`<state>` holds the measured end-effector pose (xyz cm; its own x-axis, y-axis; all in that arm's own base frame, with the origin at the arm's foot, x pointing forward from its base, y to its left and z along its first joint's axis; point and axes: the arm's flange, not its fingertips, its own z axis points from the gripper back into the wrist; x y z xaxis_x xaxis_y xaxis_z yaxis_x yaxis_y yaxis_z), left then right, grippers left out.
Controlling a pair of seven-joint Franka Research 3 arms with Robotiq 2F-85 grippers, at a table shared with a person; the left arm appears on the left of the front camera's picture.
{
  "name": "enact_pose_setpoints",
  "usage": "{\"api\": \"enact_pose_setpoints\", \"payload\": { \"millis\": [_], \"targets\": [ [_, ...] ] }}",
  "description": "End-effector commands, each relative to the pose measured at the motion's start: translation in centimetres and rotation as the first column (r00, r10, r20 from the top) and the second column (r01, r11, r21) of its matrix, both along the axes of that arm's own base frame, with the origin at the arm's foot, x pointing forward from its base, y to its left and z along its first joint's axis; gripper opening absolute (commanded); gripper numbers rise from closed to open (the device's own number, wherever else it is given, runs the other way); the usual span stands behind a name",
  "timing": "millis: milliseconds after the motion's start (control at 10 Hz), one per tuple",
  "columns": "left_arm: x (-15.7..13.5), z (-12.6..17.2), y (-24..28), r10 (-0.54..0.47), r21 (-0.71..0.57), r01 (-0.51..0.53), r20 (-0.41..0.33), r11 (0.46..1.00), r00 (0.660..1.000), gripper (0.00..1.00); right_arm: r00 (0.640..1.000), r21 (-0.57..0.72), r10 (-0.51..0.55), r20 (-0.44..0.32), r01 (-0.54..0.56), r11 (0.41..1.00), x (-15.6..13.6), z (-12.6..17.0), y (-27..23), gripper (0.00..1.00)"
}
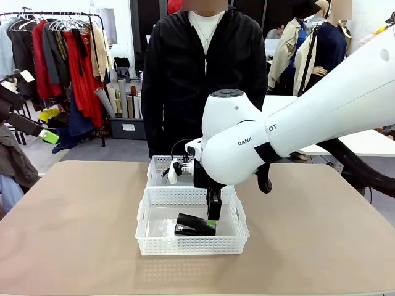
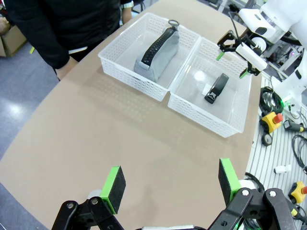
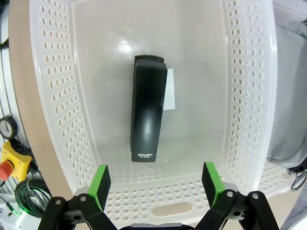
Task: Distribute items into two baskets.
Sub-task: Place the picked Stapler into the Organizing basket as instructed by the person.
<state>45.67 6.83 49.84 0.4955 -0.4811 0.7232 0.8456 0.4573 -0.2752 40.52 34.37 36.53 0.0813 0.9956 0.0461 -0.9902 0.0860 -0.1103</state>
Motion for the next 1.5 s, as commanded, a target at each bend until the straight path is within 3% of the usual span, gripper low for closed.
{"api": "enact_pose_setpoints", "payload": {
  "millis": [0, 500, 700, 800, 1000, 1200, 1400],
  "targets": [
    [0.1, 0.2, 0.2, 0.002, 0.0, -0.002, 0.001, 1.0, 1.0, 1.0, 1.0, 0.0, 0.0, 0.0, 0.0, 1.0, 0.0, 0.0, 0.0, 1.0],
    [0.1, 0.2, 0.2, 0.002, 0.0, -0.002, 0.001, 1.0, 1.0, 1.0, 0.967, 0.23, -0.144, -0.212, 0.193, 0.954, 8.7, 5.9, -12.2, 1.0],
    [0.1, 0.2, 0.2, 0.002, 0.0, -0.002, 0.001, 1.0, 1.0, 1.0, 0.933, 0.31, -0.23, -0.277, 0.314, 0.897, 9.5, 8.3, -17.4, 1.0],
    [0.1, 0.2, 0.2, 0.002, 0.0, -0.002, 0.001, 1.0, 1.0, 1.0, 0.902, 0.293, -0.298, -0.312, 0.389, 0.873, 9.0, 9.3, -19.4, 1.0],
    [0.1, 0.2, 0.2, 0.002, 0.0, -0.002, 0.001, 1.0, 1.0, 1.0, 0.772, 0.227, -0.45, -0.449, 0.586, 0.778, 7.7, 11.3, -24.1, 1.0],
    [0.1, 0.2, 0.2, 0.002, 0.0, -0.002, 0.001, 1.0, 1.0, 1.0, 0.654, 0.221, -0.517, -0.552, 0.713, 0.666, 5.6, 12.9, -28.9, 1.0],
    [0.1, 0.2, 0.2, 0.002, 0.0, -0.002, 0.001, 1.0, 1.0, 1.0, 0.606, 0.242, -0.532, -0.592, 0.763, 0.6, 4.0, 13.8, -32.5, 1.0]
  ]
}}
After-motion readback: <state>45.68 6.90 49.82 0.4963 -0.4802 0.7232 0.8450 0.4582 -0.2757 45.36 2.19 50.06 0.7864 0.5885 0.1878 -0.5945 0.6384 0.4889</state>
